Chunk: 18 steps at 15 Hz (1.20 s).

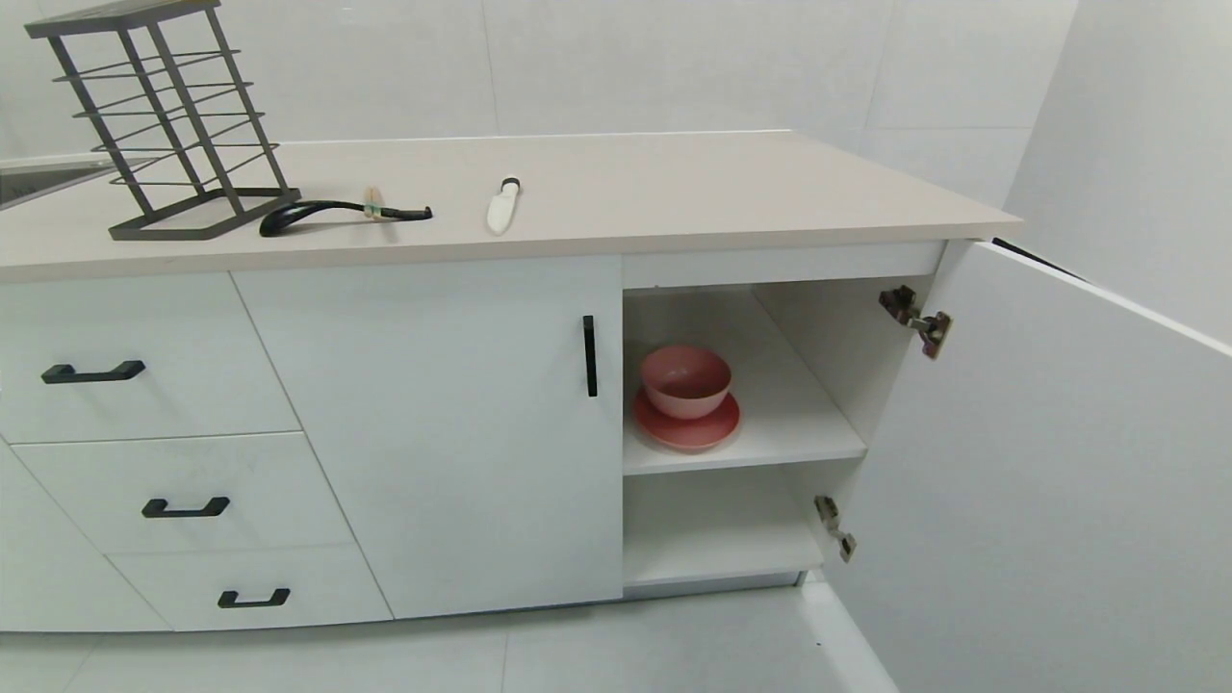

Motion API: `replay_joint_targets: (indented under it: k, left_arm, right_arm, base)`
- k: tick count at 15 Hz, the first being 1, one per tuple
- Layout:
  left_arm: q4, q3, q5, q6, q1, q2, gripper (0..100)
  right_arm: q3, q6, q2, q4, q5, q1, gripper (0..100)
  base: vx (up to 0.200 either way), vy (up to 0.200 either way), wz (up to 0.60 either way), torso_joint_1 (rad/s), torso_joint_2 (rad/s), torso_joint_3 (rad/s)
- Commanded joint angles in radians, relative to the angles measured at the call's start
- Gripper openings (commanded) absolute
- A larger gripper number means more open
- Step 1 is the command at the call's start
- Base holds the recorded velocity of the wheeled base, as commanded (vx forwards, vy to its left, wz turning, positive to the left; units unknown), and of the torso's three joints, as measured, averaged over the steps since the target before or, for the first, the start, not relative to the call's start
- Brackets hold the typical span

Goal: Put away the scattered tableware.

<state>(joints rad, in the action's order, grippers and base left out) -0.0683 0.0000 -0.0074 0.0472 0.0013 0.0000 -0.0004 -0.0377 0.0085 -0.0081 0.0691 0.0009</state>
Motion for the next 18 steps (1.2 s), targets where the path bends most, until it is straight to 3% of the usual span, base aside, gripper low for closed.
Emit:
replay_joint_targets:
  k: [1, 4, 7, 9, 12, 15, 18]
  left_arm:
    - [-0.001, 0.000, -0.069, -0.023, 0.000, 0.000, 100]
    - [-0.001, 0.000, -0.083, -0.033, 0.000, 0.000, 100]
    - [-0.001, 0.000, -0.083, -0.081, 0.000, 0.000, 100]
    - [-0.001, 0.000, -0.086, -0.075, 0.000, 0.000, 100]
    - [-0.001, 0.000, -0.086, -0.078, 0.000, 0.000, 100]
    - [0.001, 0.000, -0.085, -0.084, 0.000, 0.000, 100]
    - [-0.001, 0.000, -0.083, -0.087, 0.000, 0.000, 100]
  right_arm:
    - [-0.001, 0.024, 0.004, 0.011, -0.029, 0.001, 100]
    - [-0.001, 0.021, 0.004, 0.011, -0.038, 0.001, 100]
    - [-0.001, 0.018, 0.004, 0.010, -0.038, 0.001, 100]
    - [-0.001, 0.018, 0.004, 0.011, -0.038, 0.001, 100]
    - [-0.001, 0.016, 0.004, 0.011, -0.037, 0.001, 100]
    - [-0.001, 0.018, 0.004, 0.011, -0.037, 0.001, 100]
    - [-0.001, 0.016, 0.004, 0.013, -0.035, 0.001, 100]
  base:
    - [-0.200, 0.000, 0.00, 0.002, 0.01, 0.002]
    - [-0.200, 0.000, 0.00, 0.002, 0.00, 0.004]
    - [-0.200, 0.000, 0.00, -0.001, 0.00, 0.006]
    - [-0.200, -0.200, 0.00, 0.002, 0.00, 0.009]
    - [0.000, -0.200, 0.00, 0.005, 0.00, 0.004]
    - [-0.200, -0.200, 0.00, 0.004, 0.00, 0.004]
    - [-0.200, 0.000, 0.00, 0.007, 0.00, 0.002]
